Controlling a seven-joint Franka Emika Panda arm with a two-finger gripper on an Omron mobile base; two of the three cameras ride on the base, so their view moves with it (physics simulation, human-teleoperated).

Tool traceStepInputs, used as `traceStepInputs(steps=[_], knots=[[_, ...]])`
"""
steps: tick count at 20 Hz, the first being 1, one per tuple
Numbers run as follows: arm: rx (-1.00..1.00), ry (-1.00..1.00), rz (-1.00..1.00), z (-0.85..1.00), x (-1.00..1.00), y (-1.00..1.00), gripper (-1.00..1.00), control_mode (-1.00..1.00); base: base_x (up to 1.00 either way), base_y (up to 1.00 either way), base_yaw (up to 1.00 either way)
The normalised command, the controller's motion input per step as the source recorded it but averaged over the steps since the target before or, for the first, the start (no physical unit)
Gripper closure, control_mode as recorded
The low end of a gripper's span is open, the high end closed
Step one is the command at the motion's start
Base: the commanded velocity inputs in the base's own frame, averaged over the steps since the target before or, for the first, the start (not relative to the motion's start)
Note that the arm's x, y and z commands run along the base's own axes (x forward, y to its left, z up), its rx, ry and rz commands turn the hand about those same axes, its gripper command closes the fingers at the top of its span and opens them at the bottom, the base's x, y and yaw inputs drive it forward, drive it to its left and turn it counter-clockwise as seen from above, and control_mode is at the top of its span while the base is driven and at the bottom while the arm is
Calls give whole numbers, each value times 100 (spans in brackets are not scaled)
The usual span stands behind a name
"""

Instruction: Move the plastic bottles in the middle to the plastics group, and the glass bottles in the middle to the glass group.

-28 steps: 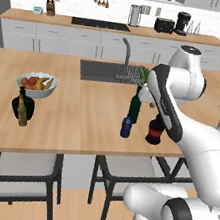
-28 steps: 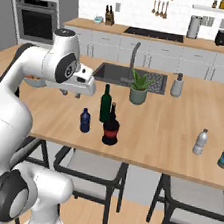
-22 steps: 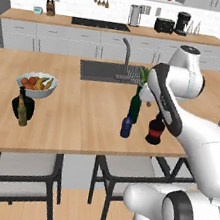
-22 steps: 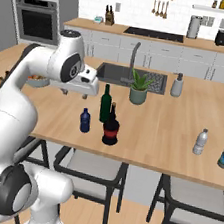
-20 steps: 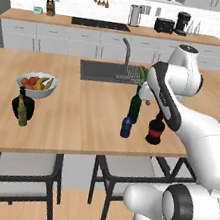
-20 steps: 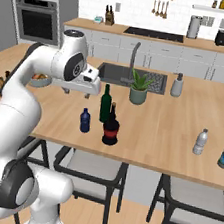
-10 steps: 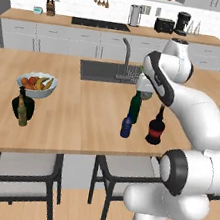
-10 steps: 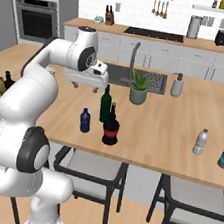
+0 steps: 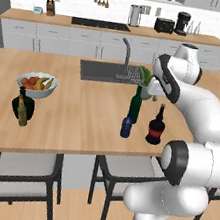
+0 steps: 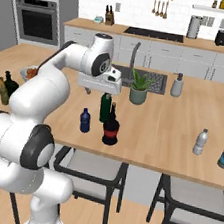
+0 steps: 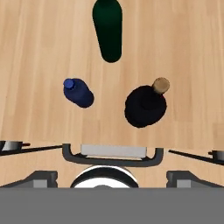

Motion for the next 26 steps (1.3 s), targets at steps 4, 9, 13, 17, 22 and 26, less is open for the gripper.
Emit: traceStepInputs(steps=[4,9,13,17,22,26], knots=[[0,0,0,-34,0,-49,-100,-100,0,0,0],[0,6,0,-5,0,-34,-100,-100,0,0,0],[0,9,0,-3,14,-13,-100,-100,0,0,0],[0,13,0,-4,21,0,-100,-100,0,0,0],[0,10,0,-9,24,0,-100,-100,0,0,0],[0,0,0,-12,41,0,-100,-100,0,0,0]])
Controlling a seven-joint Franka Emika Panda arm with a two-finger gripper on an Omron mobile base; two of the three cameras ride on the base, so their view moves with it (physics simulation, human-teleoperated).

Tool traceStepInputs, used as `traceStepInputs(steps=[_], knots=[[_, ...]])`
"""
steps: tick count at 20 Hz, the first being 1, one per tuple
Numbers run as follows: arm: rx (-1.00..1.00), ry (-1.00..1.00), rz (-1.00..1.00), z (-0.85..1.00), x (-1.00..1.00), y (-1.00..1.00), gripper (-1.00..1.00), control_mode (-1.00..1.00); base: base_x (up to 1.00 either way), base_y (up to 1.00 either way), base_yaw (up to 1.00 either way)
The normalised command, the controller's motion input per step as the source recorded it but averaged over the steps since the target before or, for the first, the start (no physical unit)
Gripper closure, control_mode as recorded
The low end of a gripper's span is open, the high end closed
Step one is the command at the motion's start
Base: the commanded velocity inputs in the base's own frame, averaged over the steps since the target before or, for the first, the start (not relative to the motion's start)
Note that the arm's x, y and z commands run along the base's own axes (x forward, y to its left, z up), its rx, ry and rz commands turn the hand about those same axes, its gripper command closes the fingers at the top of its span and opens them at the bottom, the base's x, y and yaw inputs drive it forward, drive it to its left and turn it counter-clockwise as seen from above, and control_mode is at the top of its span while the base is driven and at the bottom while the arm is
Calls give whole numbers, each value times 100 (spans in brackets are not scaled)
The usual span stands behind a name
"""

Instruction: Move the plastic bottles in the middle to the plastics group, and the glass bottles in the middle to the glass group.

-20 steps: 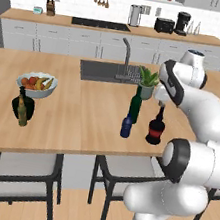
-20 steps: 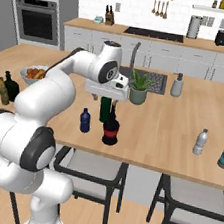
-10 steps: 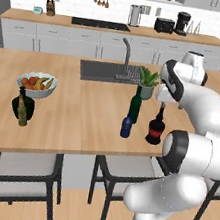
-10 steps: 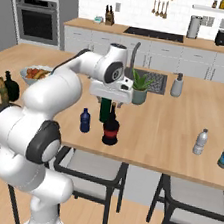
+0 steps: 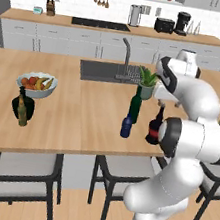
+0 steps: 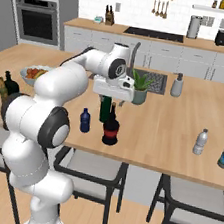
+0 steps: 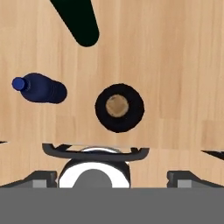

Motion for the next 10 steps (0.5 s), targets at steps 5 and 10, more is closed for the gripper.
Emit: traceStepInputs(steps=[5,10], knots=[[0,0,0,-23,36,0,-100,-100,0,0,0],[0,0,0,-27,39,0,-100,-100,0,0,0]])
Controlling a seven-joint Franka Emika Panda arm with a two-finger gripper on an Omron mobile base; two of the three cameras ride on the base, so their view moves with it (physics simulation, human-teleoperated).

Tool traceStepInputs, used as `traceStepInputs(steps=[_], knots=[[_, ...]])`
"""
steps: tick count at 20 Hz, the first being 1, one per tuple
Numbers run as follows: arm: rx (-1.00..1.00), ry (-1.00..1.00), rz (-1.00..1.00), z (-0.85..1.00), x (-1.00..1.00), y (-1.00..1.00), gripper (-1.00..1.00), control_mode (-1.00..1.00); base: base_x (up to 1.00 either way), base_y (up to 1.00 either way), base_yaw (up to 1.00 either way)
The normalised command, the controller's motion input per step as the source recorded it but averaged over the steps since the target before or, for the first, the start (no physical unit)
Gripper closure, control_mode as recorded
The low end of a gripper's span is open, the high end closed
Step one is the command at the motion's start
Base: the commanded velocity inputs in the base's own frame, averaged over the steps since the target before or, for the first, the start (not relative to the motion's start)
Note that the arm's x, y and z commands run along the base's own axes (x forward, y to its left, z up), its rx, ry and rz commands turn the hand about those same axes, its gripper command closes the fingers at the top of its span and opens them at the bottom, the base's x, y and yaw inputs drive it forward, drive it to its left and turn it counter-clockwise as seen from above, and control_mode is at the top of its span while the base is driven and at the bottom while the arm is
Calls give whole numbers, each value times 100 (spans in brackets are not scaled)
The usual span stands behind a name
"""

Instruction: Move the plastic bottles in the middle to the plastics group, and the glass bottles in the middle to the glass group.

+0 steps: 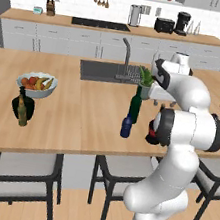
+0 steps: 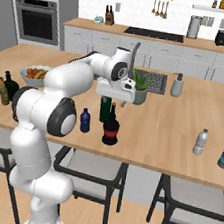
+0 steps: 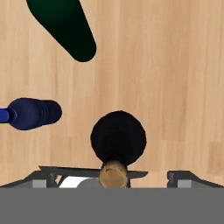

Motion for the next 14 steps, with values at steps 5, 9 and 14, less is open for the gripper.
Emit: traceStepInputs(steps=[5,9,14], knots=[[0,0,0,-19,13,0,-100,-100,0,0,0],[0,0,0,-7,0,0,-100,-100,0,0,0],[0,0,0,0,0,0,-100,-100,0,0,0]])
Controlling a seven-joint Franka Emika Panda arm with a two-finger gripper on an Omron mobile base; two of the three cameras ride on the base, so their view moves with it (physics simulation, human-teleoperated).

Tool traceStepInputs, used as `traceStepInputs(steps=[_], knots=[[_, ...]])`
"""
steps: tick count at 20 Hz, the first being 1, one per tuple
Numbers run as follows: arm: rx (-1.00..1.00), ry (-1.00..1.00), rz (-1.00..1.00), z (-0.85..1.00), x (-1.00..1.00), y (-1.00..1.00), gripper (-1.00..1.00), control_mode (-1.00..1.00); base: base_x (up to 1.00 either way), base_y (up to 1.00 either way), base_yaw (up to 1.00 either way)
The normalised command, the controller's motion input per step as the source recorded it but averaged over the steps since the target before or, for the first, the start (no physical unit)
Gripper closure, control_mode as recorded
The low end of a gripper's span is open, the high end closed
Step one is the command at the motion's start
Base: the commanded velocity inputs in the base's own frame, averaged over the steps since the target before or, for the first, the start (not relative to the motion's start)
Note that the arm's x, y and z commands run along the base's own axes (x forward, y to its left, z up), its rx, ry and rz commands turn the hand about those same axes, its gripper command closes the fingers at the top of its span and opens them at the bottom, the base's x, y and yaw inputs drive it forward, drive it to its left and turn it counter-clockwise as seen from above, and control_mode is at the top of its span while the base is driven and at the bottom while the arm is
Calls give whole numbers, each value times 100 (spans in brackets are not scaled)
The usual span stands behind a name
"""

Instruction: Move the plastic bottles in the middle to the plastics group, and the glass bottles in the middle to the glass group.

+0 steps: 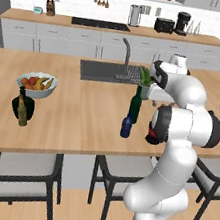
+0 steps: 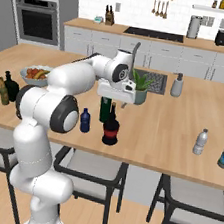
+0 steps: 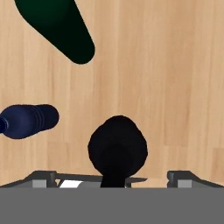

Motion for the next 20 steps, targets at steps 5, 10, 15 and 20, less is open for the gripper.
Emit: traceStepInputs(steps=[5,10,15,20], knots=[[0,0,0,0,-3,0,-100,-100,0,0,0],[0,0,0,-1,-4,0,-100,-100,0,0,0],[0,0,0,-7,-11,0,-100,-100,0,0,0],[0,0,0,-20,-2,0,-100,-100,0,0,0]])
